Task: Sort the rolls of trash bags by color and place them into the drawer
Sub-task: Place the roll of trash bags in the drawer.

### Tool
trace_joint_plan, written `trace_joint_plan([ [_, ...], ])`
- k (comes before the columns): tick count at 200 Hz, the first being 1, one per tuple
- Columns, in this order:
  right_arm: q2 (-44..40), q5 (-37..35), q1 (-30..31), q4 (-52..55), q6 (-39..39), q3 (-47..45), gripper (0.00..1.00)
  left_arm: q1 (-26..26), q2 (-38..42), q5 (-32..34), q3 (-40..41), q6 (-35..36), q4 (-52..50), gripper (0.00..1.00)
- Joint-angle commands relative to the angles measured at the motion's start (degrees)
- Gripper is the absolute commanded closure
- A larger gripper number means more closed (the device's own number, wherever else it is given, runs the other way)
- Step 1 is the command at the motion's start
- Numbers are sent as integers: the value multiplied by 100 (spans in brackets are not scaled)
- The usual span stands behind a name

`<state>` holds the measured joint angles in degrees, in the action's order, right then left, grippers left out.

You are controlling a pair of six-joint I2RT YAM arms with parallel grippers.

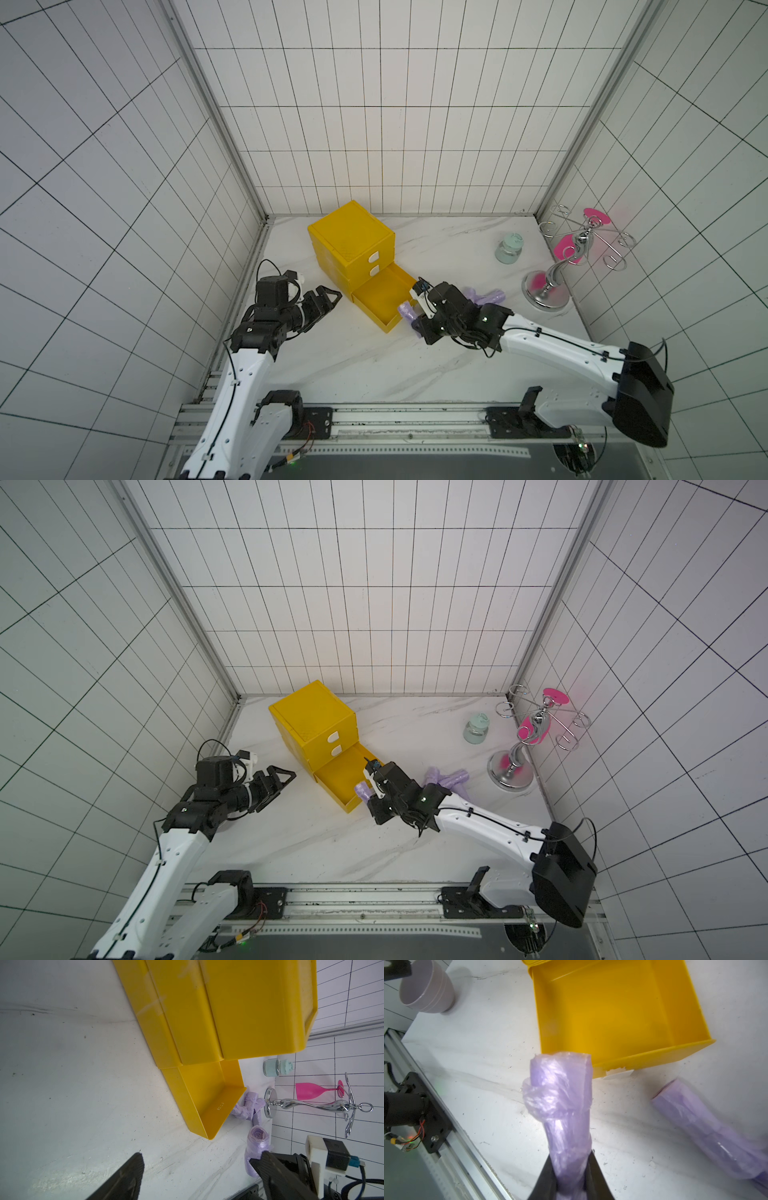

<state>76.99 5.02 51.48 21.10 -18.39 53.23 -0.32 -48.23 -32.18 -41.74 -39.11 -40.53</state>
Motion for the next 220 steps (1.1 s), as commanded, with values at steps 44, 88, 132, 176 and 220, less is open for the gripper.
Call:
trace_joint_plan([
  [44,1939,639,-180,-22,618,1884,87,25,-64,-137,-214,-8,239,13],
  [88,2876,964,-191,-137,525,2473,87,65,39,-126,-98,-13,289,13],
  [132,3114,1120,-191,-296,321,2340,84,101,12,-155,-72,4,320,13],
  [176,2996,999,-200,-379,190,2199,61,103,-98,-270,-72,-9,371,13],
  [220,2681,813,-261,-379,82,2180,53,105,-25,-264,-106,-30,327,13],
])
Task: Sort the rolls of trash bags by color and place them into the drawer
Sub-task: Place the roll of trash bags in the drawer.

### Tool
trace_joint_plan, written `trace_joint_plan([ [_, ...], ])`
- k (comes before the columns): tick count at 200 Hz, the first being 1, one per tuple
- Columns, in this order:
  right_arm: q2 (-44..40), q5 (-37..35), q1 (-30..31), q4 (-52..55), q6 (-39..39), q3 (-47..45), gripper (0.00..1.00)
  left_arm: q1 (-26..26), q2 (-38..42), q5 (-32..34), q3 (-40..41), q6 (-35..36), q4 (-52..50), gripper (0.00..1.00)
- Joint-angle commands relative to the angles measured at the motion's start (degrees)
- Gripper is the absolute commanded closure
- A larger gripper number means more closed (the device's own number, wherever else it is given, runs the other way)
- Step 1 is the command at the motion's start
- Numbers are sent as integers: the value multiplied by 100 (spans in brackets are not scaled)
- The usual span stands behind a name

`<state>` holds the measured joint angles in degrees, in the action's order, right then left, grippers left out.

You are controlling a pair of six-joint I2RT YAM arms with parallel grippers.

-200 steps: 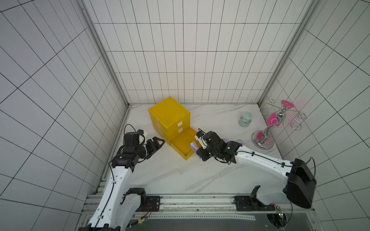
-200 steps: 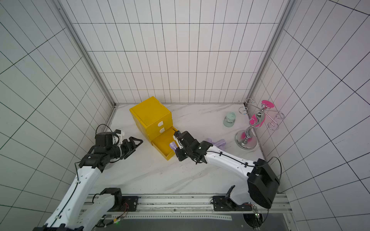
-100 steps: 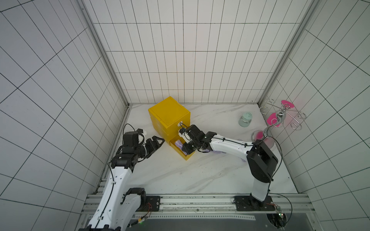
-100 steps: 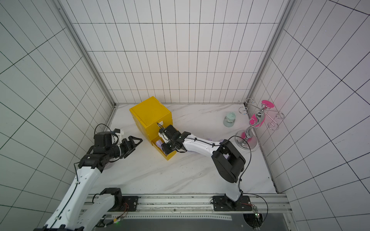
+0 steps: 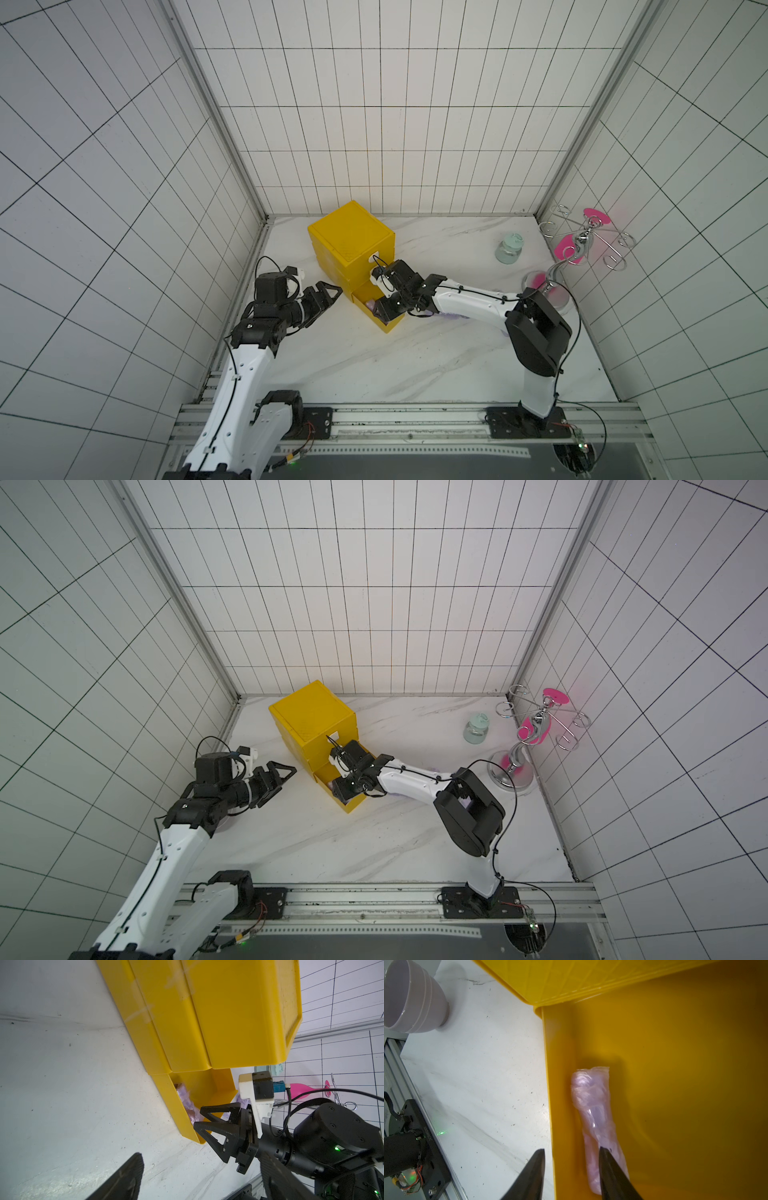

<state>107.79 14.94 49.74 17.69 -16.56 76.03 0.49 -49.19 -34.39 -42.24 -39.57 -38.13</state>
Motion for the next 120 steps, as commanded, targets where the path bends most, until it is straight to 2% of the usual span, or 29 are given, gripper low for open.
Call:
trace_joint_plan([
  [1,-412,-186,-87,-38,-106,-112,53,23,69,-42,-56,14,86,13],
  [36,-1094,-699,-203,-47,-322,-465,48,-1,62,77,-228,157,-33,13],
  [60,-1562,-1141,-507,269,-628,-675,46,-136,5,240,-441,286,-106,13],
  [87,-2017,-1657,-972,705,-871,-987,41,-653,-172,649,-707,399,-160,13],
  [120,-2338,-1872,-1693,1033,-1101,-1460,40,-1526,-554,1285,-1008,450,-112,13],
])
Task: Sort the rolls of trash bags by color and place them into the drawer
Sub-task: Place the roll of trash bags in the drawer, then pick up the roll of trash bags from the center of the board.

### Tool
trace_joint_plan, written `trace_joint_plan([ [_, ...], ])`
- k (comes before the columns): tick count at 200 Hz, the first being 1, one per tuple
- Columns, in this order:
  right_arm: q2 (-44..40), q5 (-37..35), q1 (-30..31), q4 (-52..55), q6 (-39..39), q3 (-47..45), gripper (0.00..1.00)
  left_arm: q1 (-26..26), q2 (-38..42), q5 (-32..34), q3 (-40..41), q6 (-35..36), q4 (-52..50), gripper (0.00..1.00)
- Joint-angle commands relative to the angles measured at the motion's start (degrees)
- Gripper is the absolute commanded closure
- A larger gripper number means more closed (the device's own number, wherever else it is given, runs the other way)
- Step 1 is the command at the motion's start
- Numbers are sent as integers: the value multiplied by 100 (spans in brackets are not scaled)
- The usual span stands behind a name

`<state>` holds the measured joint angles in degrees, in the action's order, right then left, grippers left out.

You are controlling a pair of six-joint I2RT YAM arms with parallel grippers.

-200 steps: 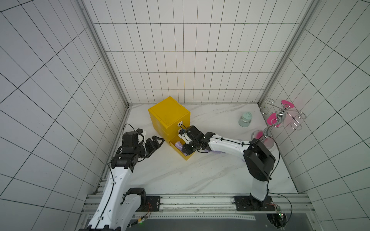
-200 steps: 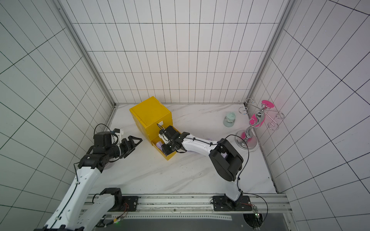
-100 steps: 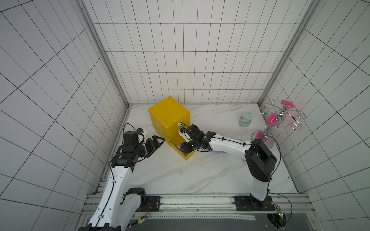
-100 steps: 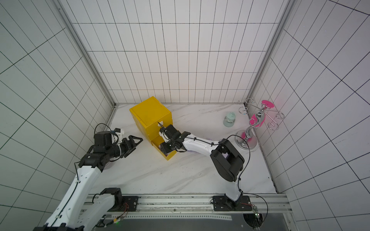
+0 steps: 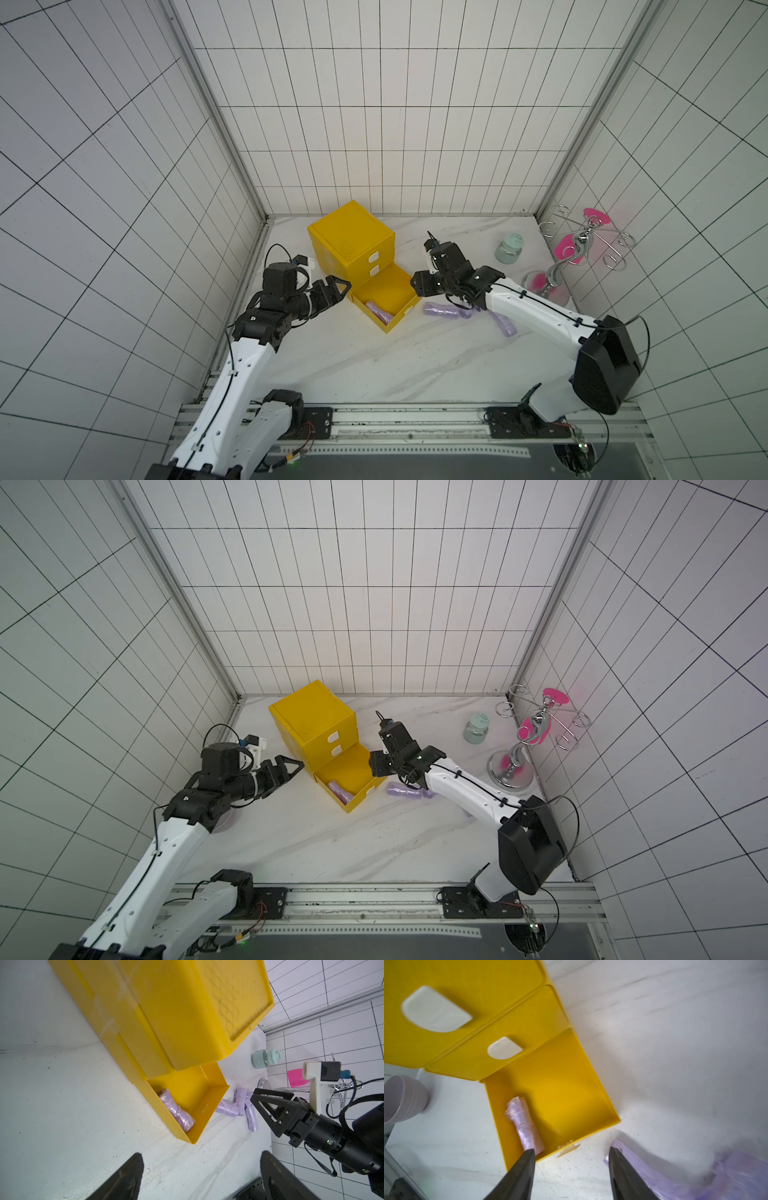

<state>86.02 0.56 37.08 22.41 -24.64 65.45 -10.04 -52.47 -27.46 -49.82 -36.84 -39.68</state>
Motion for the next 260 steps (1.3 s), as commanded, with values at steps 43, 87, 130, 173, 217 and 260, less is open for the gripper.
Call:
trace_joint_plan([
  [43,120,-115,-1404,674,-399,-868,42,-1387,-722,1022,-465,52,377,13],
  [87,439,-63,-1830,447,-436,-1068,42,-1750,-1066,984,-489,-60,495,13],
  [130,879,76,-2003,374,-392,-982,43,-1804,-1074,945,-275,-130,624,13],
  [173,1210,187,-2003,282,-366,-913,51,-1808,-1081,910,-221,-133,677,13],
  [217,792,276,-1978,243,-325,-964,74,-1800,-1039,928,-226,-143,681,13],
  [260,152,325,-1608,503,134,-607,74,-1707,-916,1112,-242,-54,812,12],
])
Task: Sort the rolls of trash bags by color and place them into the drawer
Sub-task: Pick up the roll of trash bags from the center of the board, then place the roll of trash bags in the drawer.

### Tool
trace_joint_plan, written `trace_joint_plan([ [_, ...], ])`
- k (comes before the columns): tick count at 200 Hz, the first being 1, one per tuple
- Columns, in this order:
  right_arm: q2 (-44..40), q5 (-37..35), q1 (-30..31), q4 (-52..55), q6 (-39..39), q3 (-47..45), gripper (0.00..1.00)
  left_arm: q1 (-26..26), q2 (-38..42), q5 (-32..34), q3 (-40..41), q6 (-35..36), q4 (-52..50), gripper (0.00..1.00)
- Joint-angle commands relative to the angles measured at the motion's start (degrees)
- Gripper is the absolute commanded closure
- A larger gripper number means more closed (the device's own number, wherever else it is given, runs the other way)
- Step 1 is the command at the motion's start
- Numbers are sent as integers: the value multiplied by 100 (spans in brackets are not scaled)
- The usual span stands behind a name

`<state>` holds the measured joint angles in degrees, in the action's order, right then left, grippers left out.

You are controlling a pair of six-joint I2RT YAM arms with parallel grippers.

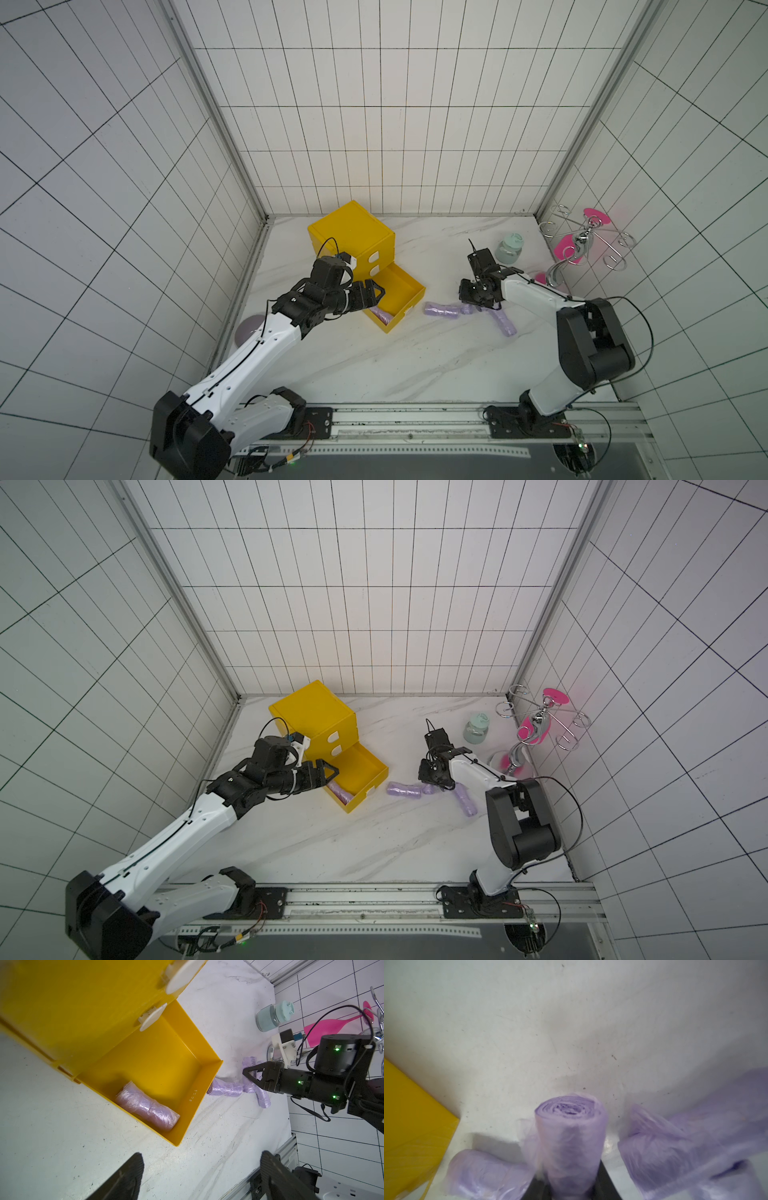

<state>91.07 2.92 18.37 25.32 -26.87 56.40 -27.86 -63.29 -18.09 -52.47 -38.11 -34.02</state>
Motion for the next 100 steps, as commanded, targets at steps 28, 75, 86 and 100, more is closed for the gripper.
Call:
trace_joint_plan([
  [28,-326,361,850,251,760,738,73,518,194,-95,-148,202,124,11],
  [75,472,721,1884,120,1139,1690,74,1656,357,-831,-180,428,-74,12],
  [86,734,811,2061,88,1186,1944,74,1897,441,-980,-148,472,-134,11],
  [100,1059,873,2265,68,1244,2234,74,2173,532,-1156,-85,502,-195,11],
])
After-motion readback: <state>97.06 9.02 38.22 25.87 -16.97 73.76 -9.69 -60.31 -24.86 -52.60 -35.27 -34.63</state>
